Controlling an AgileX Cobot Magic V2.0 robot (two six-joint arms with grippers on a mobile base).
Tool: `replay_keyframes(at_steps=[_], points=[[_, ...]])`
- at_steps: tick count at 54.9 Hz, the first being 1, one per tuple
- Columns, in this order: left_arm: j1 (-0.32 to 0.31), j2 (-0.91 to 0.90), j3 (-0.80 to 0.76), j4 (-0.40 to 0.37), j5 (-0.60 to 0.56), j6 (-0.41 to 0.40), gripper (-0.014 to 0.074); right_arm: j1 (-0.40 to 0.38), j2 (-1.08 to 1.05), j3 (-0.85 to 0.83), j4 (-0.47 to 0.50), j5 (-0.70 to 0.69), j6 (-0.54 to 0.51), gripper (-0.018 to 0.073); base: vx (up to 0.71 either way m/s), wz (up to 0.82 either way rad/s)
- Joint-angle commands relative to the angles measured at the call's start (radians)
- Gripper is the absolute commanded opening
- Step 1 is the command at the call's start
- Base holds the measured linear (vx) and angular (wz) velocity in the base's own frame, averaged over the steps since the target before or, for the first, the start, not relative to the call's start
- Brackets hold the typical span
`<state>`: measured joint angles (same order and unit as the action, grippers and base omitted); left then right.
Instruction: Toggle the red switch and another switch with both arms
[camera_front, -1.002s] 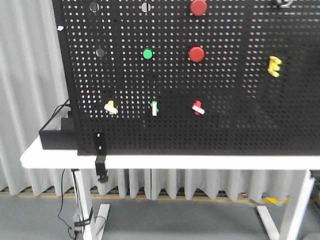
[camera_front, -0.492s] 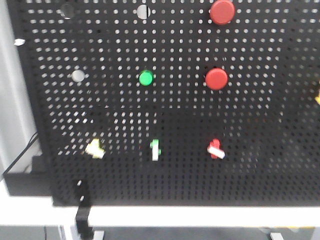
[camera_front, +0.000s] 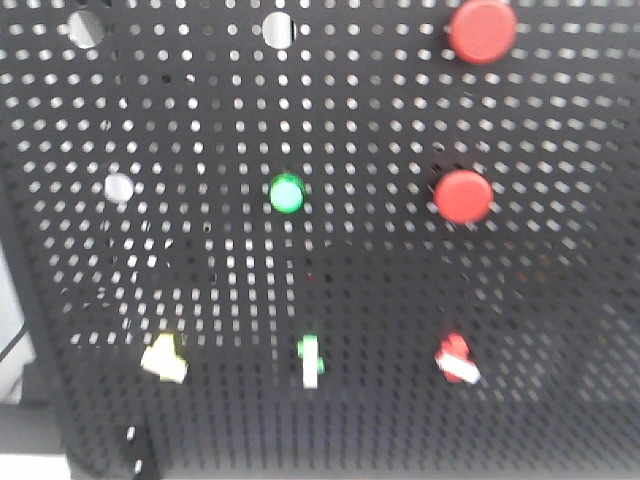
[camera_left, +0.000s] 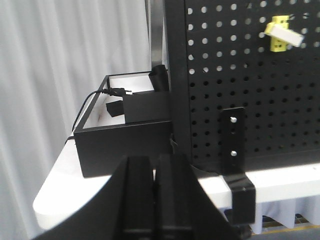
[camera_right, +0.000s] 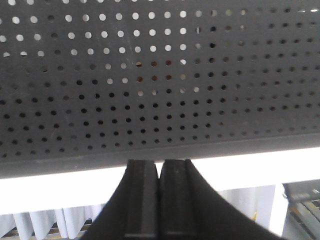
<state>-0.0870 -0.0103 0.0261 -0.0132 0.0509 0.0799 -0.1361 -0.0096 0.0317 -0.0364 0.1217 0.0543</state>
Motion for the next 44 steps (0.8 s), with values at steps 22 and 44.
replay_keyframes(at_steps=[22, 44], points=[[-0.007, -0.018, 0.019, -0.001, -0.085, -0.011, 0.0003, -0.004, -0.014, 0.005, -0.012, -0.085, -0.007, -0.0006, 0.07, 0.01], [-0.007, -0.018, 0.019, -0.001, -0.147, -0.011, 0.0003, -0.004, -0.014, 0.005, -0.012, -0.094, -0.006, -0.0006, 0.0, 0.0]])
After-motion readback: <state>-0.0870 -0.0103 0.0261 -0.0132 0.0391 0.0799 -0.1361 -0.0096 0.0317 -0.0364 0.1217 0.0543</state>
